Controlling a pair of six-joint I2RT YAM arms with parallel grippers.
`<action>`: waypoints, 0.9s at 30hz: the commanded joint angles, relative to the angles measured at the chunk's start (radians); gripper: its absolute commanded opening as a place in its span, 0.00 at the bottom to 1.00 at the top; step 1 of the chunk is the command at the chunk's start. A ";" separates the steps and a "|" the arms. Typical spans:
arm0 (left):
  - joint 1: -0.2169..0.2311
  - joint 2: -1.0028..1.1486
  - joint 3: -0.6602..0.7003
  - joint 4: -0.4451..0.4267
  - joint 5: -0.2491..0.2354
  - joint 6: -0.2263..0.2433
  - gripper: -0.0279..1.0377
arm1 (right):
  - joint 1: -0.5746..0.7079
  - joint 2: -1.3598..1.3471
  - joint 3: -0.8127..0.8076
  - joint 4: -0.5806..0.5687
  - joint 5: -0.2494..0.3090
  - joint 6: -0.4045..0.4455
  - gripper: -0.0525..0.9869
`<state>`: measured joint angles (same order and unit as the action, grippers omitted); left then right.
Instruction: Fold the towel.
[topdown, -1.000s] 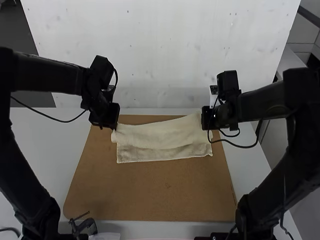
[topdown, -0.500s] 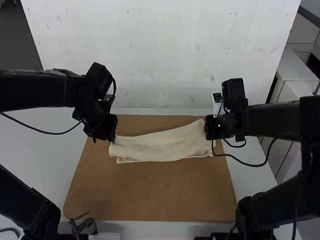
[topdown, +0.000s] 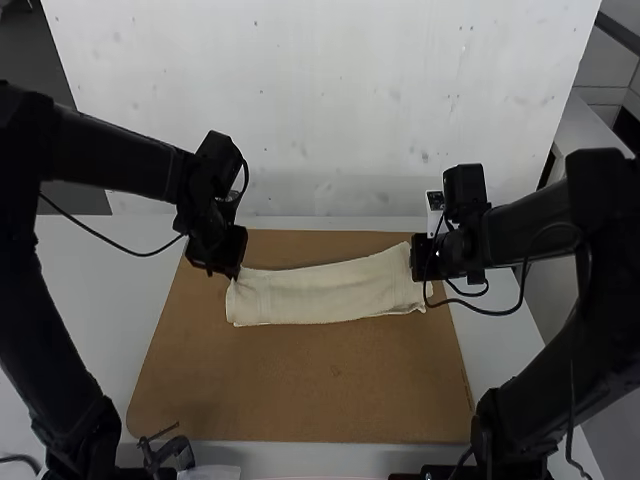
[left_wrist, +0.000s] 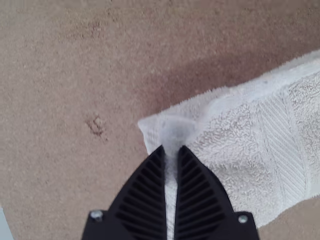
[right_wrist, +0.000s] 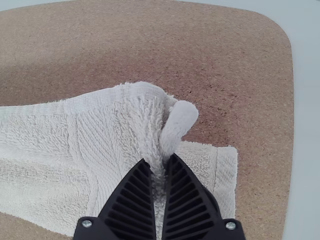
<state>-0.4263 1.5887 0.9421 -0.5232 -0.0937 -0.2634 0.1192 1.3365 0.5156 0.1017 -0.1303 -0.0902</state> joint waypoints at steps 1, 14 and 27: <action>0.027 0.048 0.064 0.032 -0.032 0.020 0.04 | -0.018 0.026 0.006 0.021 0.017 0.006 0.07; 0.046 0.137 0.103 0.092 -0.052 0.043 0.04 | -0.023 0.165 0.014 0.115 0.038 0.010 0.07; 0.038 0.172 0.127 0.101 -0.054 0.044 0.04 | -0.027 0.228 0.047 0.148 0.049 0.012 0.07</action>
<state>-0.3920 1.7424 1.0386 -0.4248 -0.1276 -0.2317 0.1146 1.5455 0.5228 0.2359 -0.1074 -0.0864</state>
